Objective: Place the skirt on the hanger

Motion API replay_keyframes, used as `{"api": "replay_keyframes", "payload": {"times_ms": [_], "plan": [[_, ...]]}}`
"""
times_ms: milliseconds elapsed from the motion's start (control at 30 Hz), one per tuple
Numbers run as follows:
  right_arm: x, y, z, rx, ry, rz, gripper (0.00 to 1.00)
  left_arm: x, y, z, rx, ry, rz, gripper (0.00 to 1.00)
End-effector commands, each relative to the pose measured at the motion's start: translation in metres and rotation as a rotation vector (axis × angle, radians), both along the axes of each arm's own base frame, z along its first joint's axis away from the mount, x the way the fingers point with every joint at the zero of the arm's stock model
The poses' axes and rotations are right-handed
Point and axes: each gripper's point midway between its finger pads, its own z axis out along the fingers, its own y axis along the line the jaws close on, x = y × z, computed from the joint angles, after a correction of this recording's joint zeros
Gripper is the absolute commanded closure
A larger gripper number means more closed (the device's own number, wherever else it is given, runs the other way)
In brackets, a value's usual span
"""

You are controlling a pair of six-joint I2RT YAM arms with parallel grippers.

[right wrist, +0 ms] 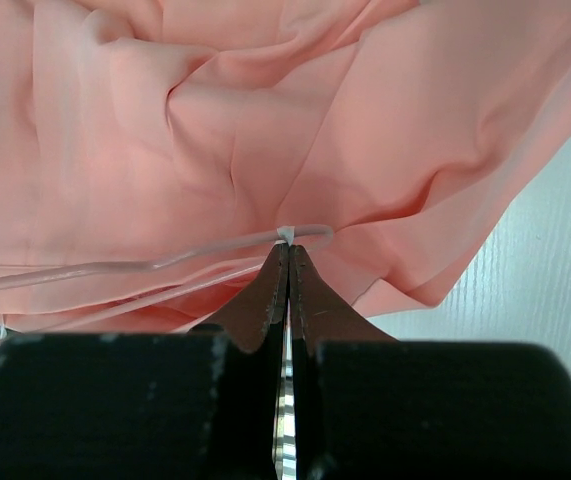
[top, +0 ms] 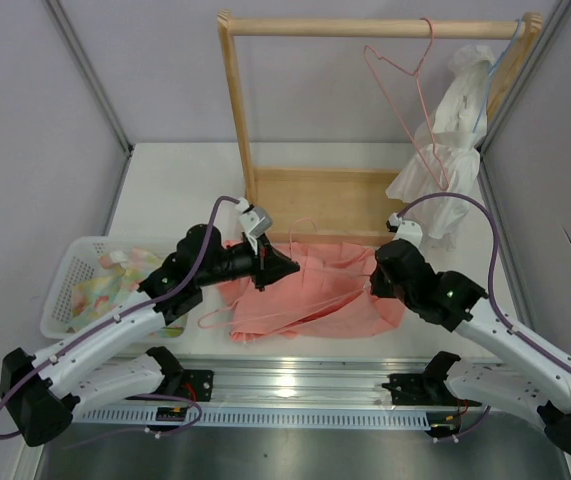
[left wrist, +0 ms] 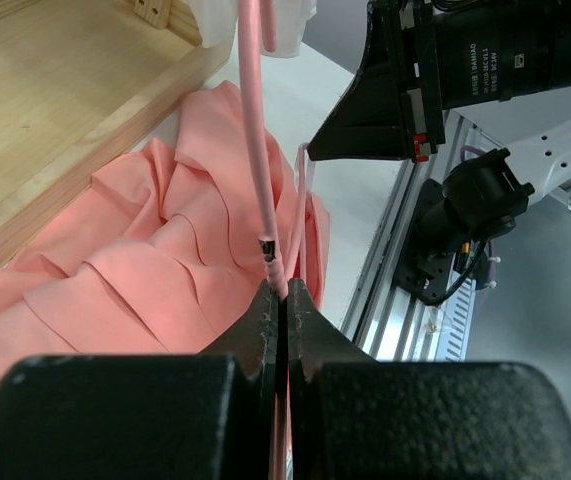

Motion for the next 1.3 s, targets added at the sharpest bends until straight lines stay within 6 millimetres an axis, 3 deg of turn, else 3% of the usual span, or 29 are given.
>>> {"api": "replay_keyframes", "payload": {"times_ms": [0,300,733,767,967,1100,1200,1267], "plan": [[0.010,0.010,0.023,0.040,-0.063,0.012,1.00,-0.001,-0.012,0.014,-0.070,-0.016,-0.034,1.00],[0.012,0.016,0.025,0.043,-0.067,0.025,1.00,0.007,-0.037,0.010,-0.097,0.012,-0.058,1.00],[0.012,0.012,0.011,0.007,-0.044,0.012,1.00,0.021,-0.085,-0.027,-0.104,0.120,-0.082,1.00],[0.012,0.012,0.009,0.001,-0.039,0.011,1.00,0.023,-0.089,-0.039,-0.085,0.148,-0.083,1.00],[0.011,0.006,-0.007,-0.033,-0.011,-0.015,1.00,0.027,-0.110,-0.059,-0.066,0.190,-0.101,1.00],[0.009,0.005,-0.015,-0.037,0.002,-0.024,1.00,0.026,-0.120,-0.086,-0.013,0.241,-0.124,1.00],[0.009,0.004,-0.019,-0.046,0.011,-0.029,1.00,0.026,-0.125,-0.089,-0.008,0.243,-0.137,1.00],[0.009,0.003,-0.021,-0.049,0.014,-0.031,0.97,0.023,-0.124,-0.100,0.011,0.265,-0.145,1.00]]}}
